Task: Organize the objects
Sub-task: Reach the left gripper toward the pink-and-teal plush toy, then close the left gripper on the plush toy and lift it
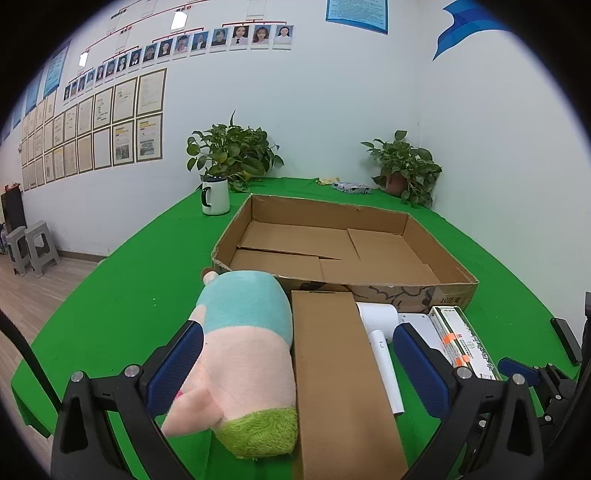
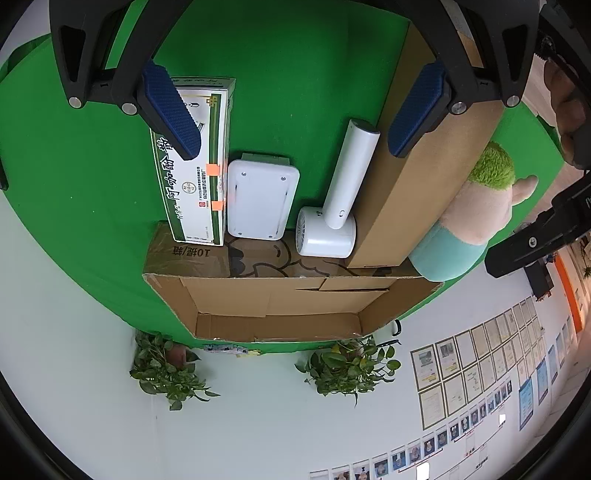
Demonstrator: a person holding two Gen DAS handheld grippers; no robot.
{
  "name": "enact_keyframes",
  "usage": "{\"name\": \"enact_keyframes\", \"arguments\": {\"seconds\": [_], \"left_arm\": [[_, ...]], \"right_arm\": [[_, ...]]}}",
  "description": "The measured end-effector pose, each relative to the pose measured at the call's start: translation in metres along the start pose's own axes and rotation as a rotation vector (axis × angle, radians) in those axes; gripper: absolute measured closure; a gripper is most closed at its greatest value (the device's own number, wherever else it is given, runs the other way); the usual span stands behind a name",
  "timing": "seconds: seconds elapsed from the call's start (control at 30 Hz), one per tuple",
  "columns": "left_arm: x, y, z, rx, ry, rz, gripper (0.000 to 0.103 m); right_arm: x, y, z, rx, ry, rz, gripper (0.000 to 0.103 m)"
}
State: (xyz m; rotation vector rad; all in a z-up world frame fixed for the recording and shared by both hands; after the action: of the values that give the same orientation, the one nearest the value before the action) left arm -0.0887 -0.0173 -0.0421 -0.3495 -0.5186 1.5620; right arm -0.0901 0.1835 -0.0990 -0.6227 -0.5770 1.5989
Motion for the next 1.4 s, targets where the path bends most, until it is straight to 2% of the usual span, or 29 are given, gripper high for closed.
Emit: {"name": "enact_keyframes", "arguments": {"seconds": [0.33, 0.57, 0.7, 0.8, 0.9, 1.03, 1.13, 1.27, 1.4], "left_arm": [[-0.016, 0.001, 0.009, -0.006, -0.003, 0.004, 0.001], [-0.034, -0.002, 0.011, -0.009, -0.012, 0.020, 0.001], [-0.041, 0.004, 0.003, -0.079, -0.057, -0.038, 0.001], [-0.044, 0.017, -0.008, -0.142, -0.058, -0.028, 0.001], [-0.049, 0.038, -0.023, -0.217, -0.081, -0.043, 0.001], [-0.056, 0.060, -0.046, -0.309, -0.105, -0.072, 0.008], [-0.059, 0.062, -0.050, -0.301, -0.130, -0.109, 0.010], [-0.059, 0.057, -0.051, -0.292, -0.114, -0.126, 0.022], [-0.068, 0.048, -0.054, -0.292, -0.141, -0.161, 0.029]], "right_arm": [[-0.002, 0.003, 0.009, 0.010, 0.010, -0.014, 0.001], [-0.015, 0.004, 0.017, 0.027, -0.016, 0.024, 0.001], [-0.029, -0.004, 0.023, 0.076, -0.035, 0.149, 0.003], [-0.046, -0.016, 0.026, 0.124, -0.059, 0.285, 0.003], [-0.058, -0.021, 0.026, 0.134, -0.062, 0.390, 0.003], [-0.070, -0.025, 0.025, 0.125, -0.071, 0.452, 0.003], [-0.078, -0.026, 0.026, 0.116, -0.076, 0.479, 0.002], [-0.083, -0.025, 0.025, 0.090, -0.075, 0.504, 0.003], [-0.092, -0.022, 0.028, 0.069, -0.081, 0.507, 0.003]]}}
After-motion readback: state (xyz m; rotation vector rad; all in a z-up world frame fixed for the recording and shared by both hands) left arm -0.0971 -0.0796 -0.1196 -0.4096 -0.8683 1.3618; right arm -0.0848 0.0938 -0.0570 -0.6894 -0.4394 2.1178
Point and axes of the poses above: each gripper's, at about its wrist camera, not at the fingertips, and y roughly the way its jaws point, x to its right, z to its top, the point moved 7 cm from there along y, roughly the way its jaws point, and after that the axes turned 2 degrees about -x, right-handed, at the moved point
